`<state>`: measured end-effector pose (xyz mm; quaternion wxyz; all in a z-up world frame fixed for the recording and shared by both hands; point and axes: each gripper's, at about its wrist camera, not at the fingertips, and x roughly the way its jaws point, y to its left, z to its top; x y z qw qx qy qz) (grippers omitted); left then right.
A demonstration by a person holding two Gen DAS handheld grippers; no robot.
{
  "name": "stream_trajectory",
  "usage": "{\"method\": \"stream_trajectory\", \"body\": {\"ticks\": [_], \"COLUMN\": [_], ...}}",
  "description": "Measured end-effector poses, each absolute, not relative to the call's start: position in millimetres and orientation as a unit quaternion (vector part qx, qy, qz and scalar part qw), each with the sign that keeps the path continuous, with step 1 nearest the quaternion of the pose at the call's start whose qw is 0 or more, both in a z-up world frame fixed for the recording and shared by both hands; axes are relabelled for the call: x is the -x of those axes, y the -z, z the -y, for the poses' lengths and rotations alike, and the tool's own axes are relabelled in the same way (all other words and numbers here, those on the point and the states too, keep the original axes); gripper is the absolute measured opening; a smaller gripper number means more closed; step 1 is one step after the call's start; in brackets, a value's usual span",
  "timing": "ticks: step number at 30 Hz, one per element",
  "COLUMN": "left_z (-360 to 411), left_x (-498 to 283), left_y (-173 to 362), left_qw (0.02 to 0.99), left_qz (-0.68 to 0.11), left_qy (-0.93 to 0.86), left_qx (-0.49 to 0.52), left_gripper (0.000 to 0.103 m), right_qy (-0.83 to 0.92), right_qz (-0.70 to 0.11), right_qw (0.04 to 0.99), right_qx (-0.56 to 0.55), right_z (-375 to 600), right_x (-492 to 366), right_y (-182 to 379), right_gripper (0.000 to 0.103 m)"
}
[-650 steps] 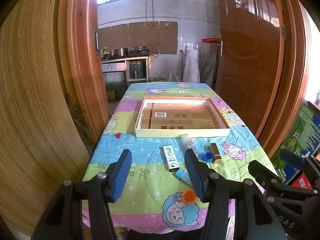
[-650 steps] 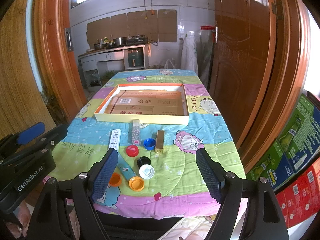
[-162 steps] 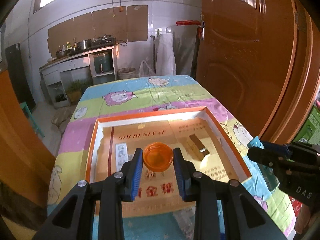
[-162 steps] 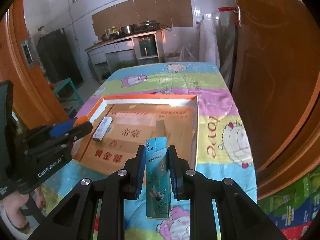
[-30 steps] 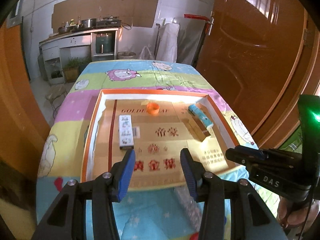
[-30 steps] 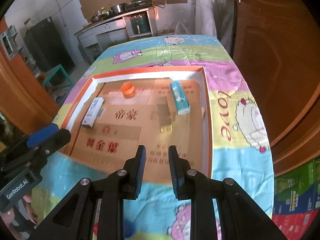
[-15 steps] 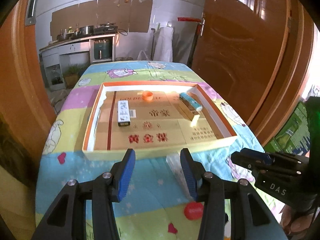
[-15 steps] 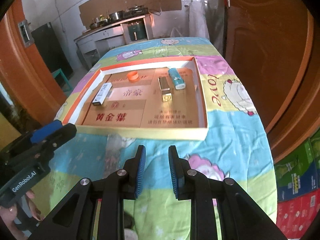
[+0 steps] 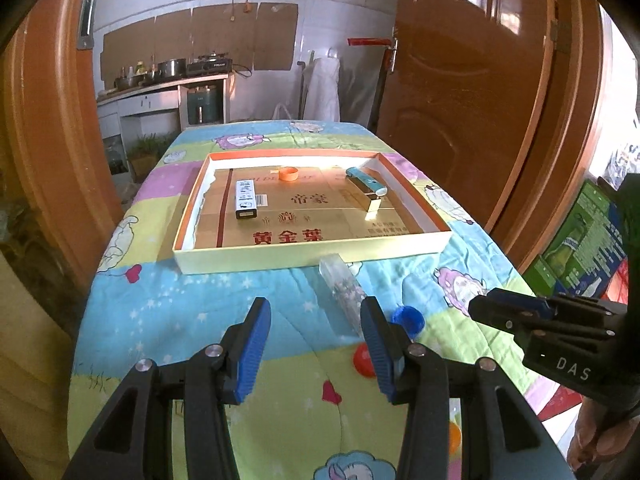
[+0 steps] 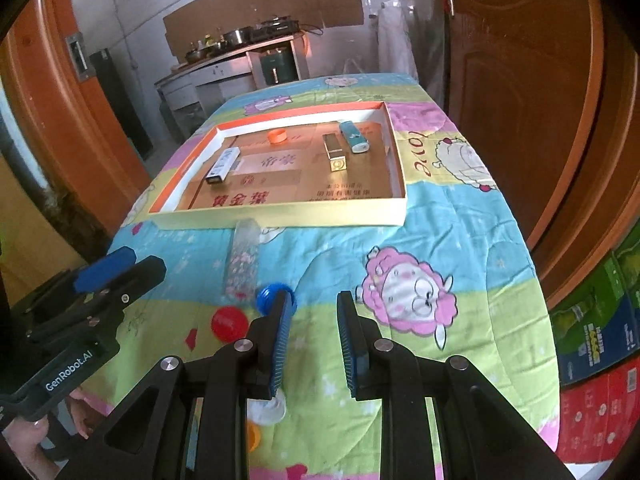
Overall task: Organize rigid objects
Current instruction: 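Withdraw both tools from the lid toward the caps on the cloth, then grasp the white cap with the right tool while the left tool grasps the large orange lid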
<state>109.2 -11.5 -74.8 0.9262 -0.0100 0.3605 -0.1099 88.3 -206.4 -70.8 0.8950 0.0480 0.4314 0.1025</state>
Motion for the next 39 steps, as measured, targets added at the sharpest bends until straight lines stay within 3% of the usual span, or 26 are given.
{"method": "stream_trajectory", "body": {"ticks": [6, 10, 13, 27, 39], "left_z": [11.4, 12.3, 12.9, 12.5, 36.8], "left_x": [-90.7, -81.1, -74.4, -50.2, -31.8], "left_y": [75.6, 78.6, 82.5, 92.2, 104.5], "left_qw": [0.929, 0.931, 0.932, 0.935, 0.928], "left_qz": [-0.353, -0.349, -0.346, -0.330, -0.319], "left_qy": [0.109, 0.108, 0.108, 0.131, 0.191], "left_qx": [0.007, 0.002, -0.002, -0.001, -0.020], "left_gripper": [0.047, 0.047, 0.047, 0.047, 0.047], "right_qy": [-0.125, -0.152, -0.160, -0.152, -0.125], "right_qz": [-0.434, -0.443, -0.449, -0.465, -0.442], "right_qw": [0.891, 0.882, 0.878, 0.871, 0.887], "right_qx": [-0.048, -0.057, -0.053, -0.037, -0.040], "right_z": [203.3, 197.6, 191.1, 177.5, 192.7], "right_x": [-66.2, -52.6, -45.8, -47.0, -44.5], "right_y": [73.8, 84.3, 92.8, 117.9, 107.6], "right_gripper": [0.025, 0.033, 0.034, 0.035, 0.031]}}
